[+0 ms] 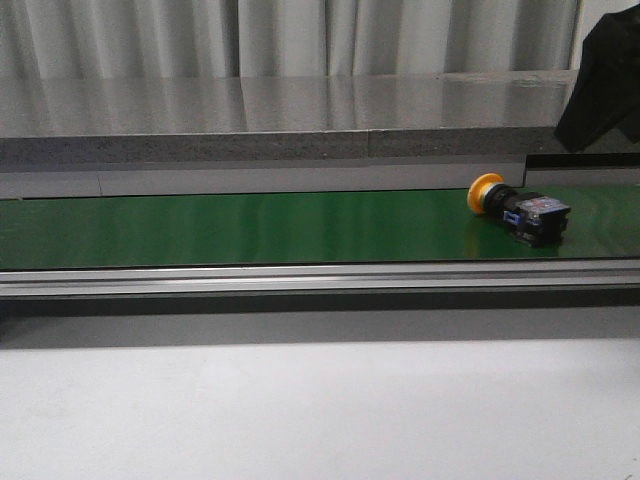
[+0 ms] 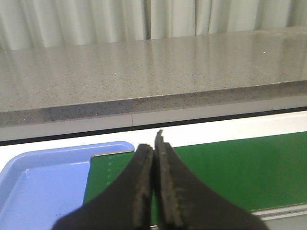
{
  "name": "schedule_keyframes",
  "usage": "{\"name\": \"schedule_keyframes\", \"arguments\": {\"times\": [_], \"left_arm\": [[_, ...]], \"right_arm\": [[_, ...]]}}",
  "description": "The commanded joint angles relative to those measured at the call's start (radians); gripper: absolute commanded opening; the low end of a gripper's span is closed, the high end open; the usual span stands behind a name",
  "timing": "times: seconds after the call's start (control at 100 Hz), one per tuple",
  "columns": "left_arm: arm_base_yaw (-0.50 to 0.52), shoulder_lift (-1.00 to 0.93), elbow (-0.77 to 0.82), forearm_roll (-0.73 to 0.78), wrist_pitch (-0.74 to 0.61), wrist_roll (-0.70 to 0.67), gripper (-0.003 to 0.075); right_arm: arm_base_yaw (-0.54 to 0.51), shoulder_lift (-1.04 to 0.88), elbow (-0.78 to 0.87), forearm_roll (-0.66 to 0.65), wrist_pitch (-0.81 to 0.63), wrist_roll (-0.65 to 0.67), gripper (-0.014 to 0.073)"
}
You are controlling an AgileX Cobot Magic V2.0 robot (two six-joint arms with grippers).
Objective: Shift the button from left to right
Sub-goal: 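Lower the right gripper onto the button at the belt end and grasp it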
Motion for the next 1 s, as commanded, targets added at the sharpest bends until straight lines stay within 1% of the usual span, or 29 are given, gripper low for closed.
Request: {"name": "schedule_keyframes", "arguments": {"times": [0.0, 0.44, 0.59, 0.65, 0.72, 0.79, 0.84, 0.89, 0.94, 0.99], "left_arm": [[-0.008, 0.006, -0.029, -0.011, -0.081, -0.004, -0.0020], [-0.008, 0.006, -0.029, -0.011, -0.081, -0.004, -0.0020], [-0.008, 0.006, -0.029, -0.011, -0.081, -0.004, -0.0020], [-0.008, 0.006, -0.029, -0.011, -0.081, -0.004, -0.0020], [-0.008, 0.006, -0.029, -0.011, -0.081, -0.004, -0.0020], [-0.008, 0.006, -0.029, -0.011, -0.081, -0.004, -0.0020], [-0.008, 0.006, -0.029, -0.011, -0.081, -0.004, -0.0020], [-0.008, 0.006, -0.029, -0.011, -0.081, -0.004, -0.0020], [-0.008, 0.006, -0.029, -0.011, -0.081, -0.004, -0.0020], [-0.008, 0.006, -0.029, -0.011, -0.081, -0.004, -0.0020]], "right_arm": [[0.007, -0.009, -0.036, 0.025, -0.042, -0.023, 0.0551], [0.004, 0.111, -0.036, -0.072, -0.124, -0.023, 0.0551], [-0.006, 0.152, -0.036, -0.083, -0.134, -0.023, 0.0550], [-0.013, 0.165, -0.036, -0.083, -0.132, -0.023, 0.0536], [-0.017, 0.169, -0.036, -0.083, -0.130, -0.016, 0.0482], [-0.018, 0.169, -0.036, -0.083, -0.130, -0.011, 0.0383], [-0.018, 0.169, -0.036, -0.083, -0.130, -0.011, 0.0294], [-0.018, 0.169, -0.036, -0.083, -0.127, -0.009, 0.0232], [-0.018, 0.167, -0.036, -0.083, -0.122, -0.008, 0.0203], [-0.018, 0.163, -0.036, -0.083, -0.118, -0.007, 0.0201]]}}
